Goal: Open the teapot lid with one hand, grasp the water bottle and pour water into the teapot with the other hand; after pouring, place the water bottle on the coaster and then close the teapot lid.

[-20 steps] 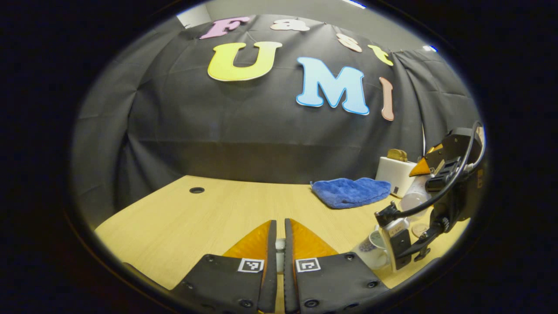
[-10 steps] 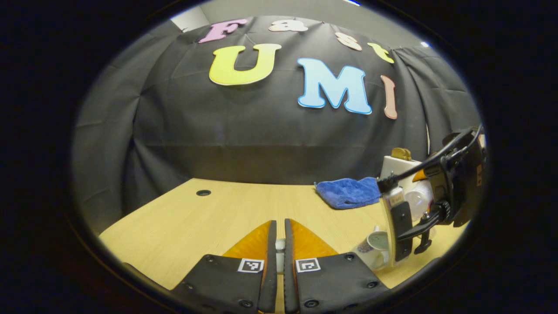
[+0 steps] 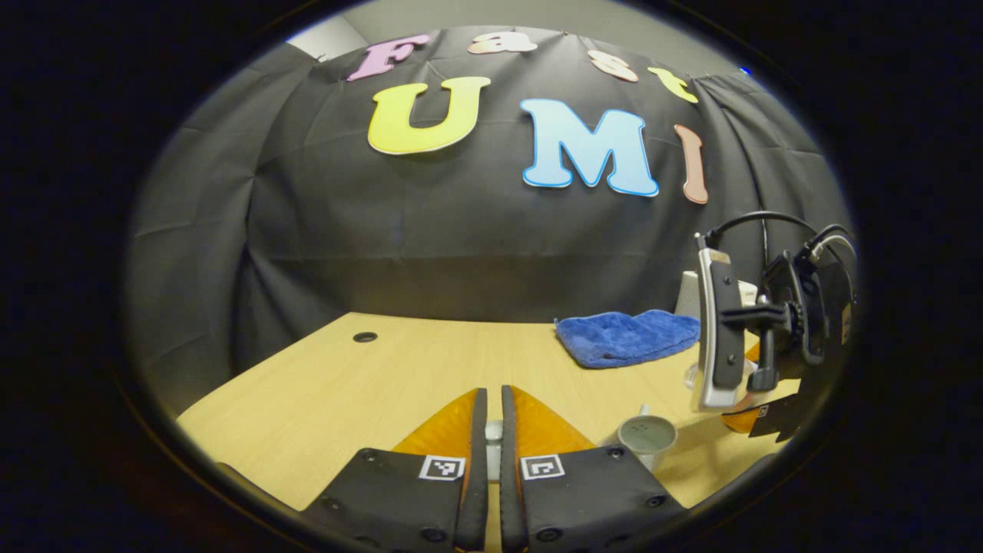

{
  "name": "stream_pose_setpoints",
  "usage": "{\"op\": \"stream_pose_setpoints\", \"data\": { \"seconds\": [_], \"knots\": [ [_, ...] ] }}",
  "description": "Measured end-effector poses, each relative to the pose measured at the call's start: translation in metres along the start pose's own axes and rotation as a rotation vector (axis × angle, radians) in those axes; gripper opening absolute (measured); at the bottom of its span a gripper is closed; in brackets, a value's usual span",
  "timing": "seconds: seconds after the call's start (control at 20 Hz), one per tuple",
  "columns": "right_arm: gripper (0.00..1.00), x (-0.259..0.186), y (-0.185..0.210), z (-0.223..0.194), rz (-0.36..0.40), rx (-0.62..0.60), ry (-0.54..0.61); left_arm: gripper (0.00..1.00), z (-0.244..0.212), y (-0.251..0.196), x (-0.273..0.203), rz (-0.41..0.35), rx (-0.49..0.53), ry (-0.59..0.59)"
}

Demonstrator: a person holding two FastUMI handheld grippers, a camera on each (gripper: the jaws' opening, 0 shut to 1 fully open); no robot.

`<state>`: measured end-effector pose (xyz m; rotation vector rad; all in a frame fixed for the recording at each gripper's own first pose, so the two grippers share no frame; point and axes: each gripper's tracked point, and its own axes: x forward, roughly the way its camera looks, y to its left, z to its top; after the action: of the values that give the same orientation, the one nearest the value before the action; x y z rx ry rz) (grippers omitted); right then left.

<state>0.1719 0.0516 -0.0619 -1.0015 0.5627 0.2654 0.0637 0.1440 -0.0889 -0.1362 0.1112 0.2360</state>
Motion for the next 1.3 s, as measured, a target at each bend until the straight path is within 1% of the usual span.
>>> {"op": "stream_pose_setpoints", "data": {
  "seconds": [0.25,0.3,0.35,0.4,0.5,0.55,0.65,0.7,0.85,0.95,1.05,1.15,1.3],
  "knots": [
    [0.74,0.005,-0.001,-0.018,0.079,0.232,-0.080,0.13,0.007,-0.034,0.003,-0.001,0.006,0.001],
    [0.71,0.004,-0.002,-0.021,0.087,0.274,-0.101,0.13,0.009,-0.041,0.003,-0.005,0.009,0.000],
    [0.73,0.004,-0.004,-0.025,0.094,0.315,-0.118,0.13,0.010,-0.048,0.004,-0.010,0.010,0.001],
    [0.71,0.004,-0.007,-0.030,0.094,0.359,-0.136,0.13,0.010,-0.054,0.006,-0.014,0.009,0.002],
    [0.71,0.006,-0.007,-0.039,0.110,0.464,-0.171,0.13,0.011,-0.065,0.008,-0.022,0.008,0.005],
    [0.74,0.009,-0.008,-0.043,0.121,0.526,-0.189,0.13,0.011,-0.071,0.008,-0.027,0.007,0.007],
    [0.74,0.006,-0.010,-0.050,0.138,0.637,-0.222,0.14,0.010,-0.082,0.011,-0.036,0.010,0.008],
    [0.74,0.005,-0.012,-0.051,0.136,0.684,-0.248,0.12,0.011,-0.085,0.011,-0.039,0.012,0.008],
    [0.74,0.006,-0.019,-0.055,0.133,0.813,-0.324,0.12,0.010,-0.093,0.011,-0.048,0.014,0.012],
    [0.73,0.007,-0.021,-0.057,0.123,0.882,-0.356,0.13,0.011,-0.097,0.009,-0.051,0.018,0.012],
    [0.73,0.009,-0.018,-0.057,0.131,0.936,-0.386,0.13,0.011,-0.099,0.007,-0.054,0.026,0.014],
    [0.73,0.016,-0.016,-0.058,0.130,0.974,-0.398,0.13,0.013,-0.101,0.007,-0.057,0.035,0.014],
    [0.73,0.020,-0.017,-0.052,0.131,1.010,-0.447,0.13,0.013,-0.104,0.007,-0.062,0.049,0.016]
  ]
}}
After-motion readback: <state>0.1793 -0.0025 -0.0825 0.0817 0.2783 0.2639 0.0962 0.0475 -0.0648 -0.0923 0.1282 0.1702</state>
